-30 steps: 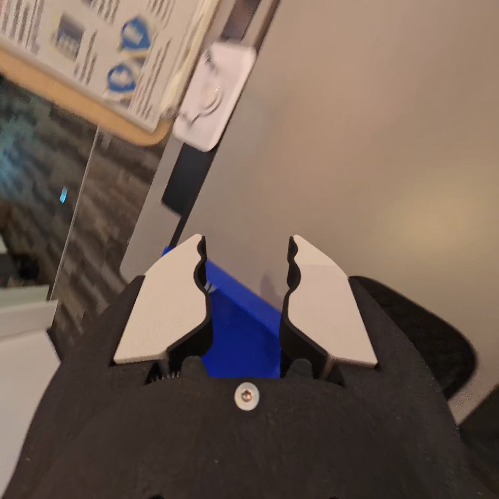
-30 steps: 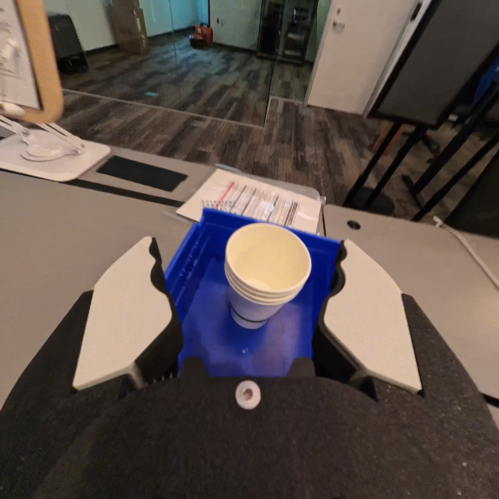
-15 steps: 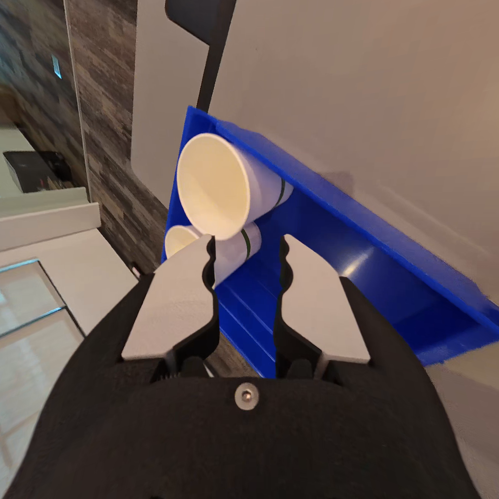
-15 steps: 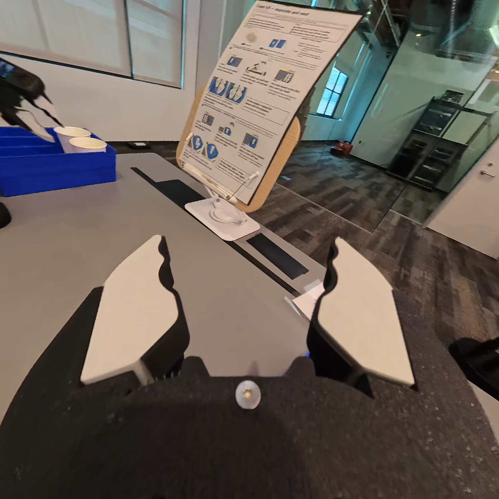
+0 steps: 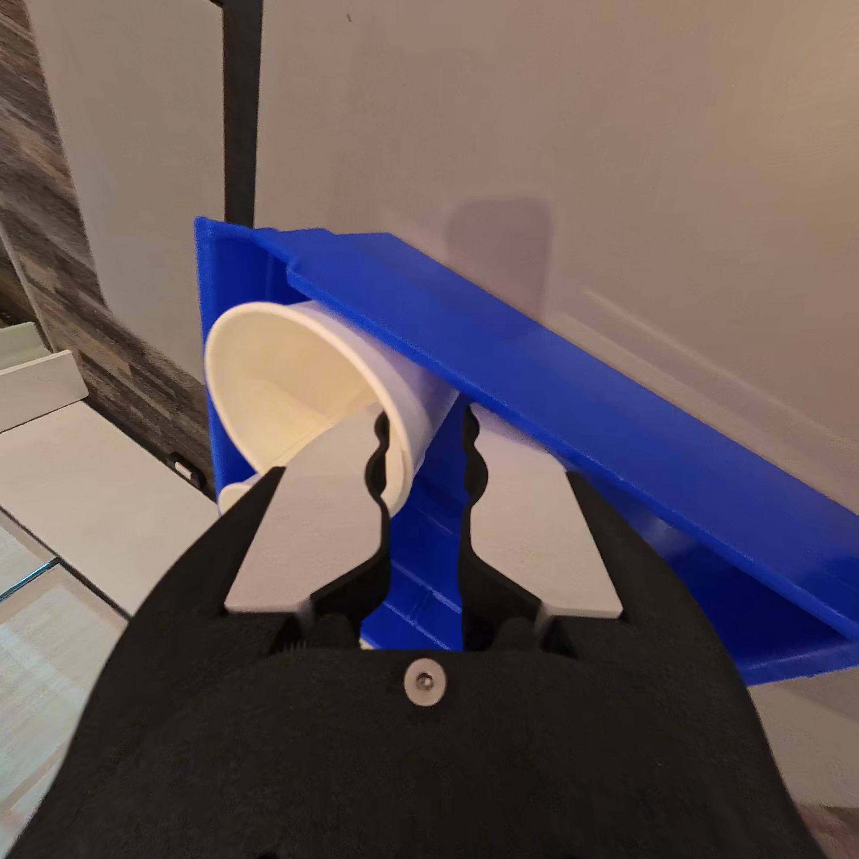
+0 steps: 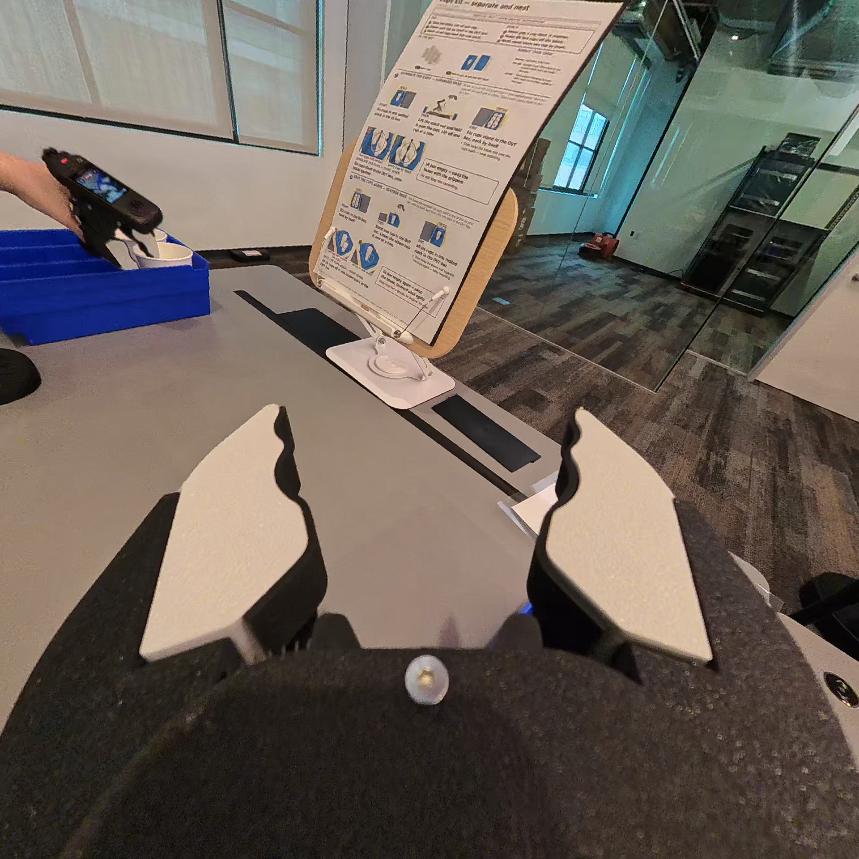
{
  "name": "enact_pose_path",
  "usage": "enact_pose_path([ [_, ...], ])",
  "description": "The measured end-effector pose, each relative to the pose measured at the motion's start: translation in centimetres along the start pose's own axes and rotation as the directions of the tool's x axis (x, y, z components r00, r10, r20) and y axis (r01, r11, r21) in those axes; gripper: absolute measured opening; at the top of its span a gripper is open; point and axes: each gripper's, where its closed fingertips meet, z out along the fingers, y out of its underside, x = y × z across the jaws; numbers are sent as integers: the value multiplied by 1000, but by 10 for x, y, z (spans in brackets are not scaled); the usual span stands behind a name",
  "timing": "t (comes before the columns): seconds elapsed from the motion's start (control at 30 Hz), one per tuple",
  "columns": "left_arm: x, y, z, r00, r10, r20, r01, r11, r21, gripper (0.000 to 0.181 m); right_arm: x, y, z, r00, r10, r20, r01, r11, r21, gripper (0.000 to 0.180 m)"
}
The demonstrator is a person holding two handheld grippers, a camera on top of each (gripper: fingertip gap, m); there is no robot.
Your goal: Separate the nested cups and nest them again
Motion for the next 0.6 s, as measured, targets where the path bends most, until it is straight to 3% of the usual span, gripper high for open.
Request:
enact_pose_path([
  [0.17, 8, -2, 4, 998, -23, -57, 24, 999, 21, 2, 4, 2, -2, 1000, 12, -11, -12, 1000, 0, 108],
  [0.37, 6, 5, -9, 994, -69, -86, 73, 996, 47, 1, 8, 6, 0, 1000, 25, -17, -25, 1000, -5, 108],
  [0.6, -13, -1, -56, 993, -110, -33, 114, 979, 166, 1, 8, 8, 2, 1000, 18, -24, -18, 1000, -19, 108],
])
